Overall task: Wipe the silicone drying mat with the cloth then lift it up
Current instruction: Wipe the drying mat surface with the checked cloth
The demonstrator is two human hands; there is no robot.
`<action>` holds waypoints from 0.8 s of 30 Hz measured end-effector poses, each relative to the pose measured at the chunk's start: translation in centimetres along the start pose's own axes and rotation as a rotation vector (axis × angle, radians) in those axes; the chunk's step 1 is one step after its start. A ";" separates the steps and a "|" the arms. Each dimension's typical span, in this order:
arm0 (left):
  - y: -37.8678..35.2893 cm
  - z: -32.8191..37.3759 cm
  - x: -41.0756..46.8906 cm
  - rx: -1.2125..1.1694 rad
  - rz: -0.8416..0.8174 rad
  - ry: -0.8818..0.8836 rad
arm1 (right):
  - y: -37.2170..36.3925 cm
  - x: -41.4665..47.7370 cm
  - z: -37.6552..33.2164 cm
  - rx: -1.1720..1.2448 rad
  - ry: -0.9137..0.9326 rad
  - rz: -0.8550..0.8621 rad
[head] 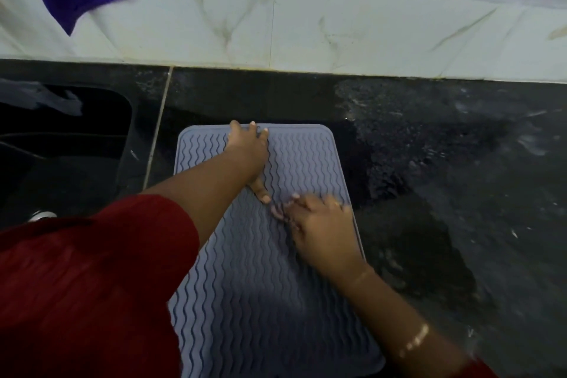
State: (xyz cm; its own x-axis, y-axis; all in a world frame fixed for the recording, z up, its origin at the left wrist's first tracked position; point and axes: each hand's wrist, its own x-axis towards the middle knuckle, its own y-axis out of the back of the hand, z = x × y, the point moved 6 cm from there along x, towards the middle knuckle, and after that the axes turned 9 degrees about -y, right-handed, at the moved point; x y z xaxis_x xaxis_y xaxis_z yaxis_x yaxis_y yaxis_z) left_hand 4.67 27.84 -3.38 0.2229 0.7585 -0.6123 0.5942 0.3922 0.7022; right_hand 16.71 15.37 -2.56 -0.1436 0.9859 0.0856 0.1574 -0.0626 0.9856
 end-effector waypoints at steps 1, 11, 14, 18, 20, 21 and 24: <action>0.0 0.1 -0.2 -0.007 -0.001 0.000 | 0.0 -1.5 0.1 -0.008 0.016 -0.006; -4.2 2.0 -4.3 -0.552 0.175 -0.114 | 0.3 8.7 1.4 0.138 -0.294 -0.219; -6.1 2.4 -5.1 -0.636 0.011 -0.147 | -0.9 8.0 0.5 0.001 -0.245 -0.299; -5.8 3.1 -5.1 -0.487 0.091 -0.085 | -0.6 0.6 -0.5 -0.020 -0.063 -0.109; -5.9 3.1 -5.1 -0.460 0.113 -0.064 | -0.4 -3.2 -0.5 0.029 -0.007 -0.106; -5.9 3.1 -5.2 -0.448 0.110 -0.054 | -0.6 -4.3 -0.3 0.040 -0.002 -0.118; -5.3 3.8 -5.8 -0.416 0.118 -0.046 | -0.6 -4.1 0.3 0.148 -0.049 -0.157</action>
State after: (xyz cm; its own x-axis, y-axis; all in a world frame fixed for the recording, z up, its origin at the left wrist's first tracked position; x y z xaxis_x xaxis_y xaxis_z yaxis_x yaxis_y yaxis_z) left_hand 3.15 19.41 -4.92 0.3102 0.7903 -0.5283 0.2025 0.4881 0.8490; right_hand 17.51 11.47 -3.56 -0.1301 0.9884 -0.0785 0.2786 0.1124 0.9538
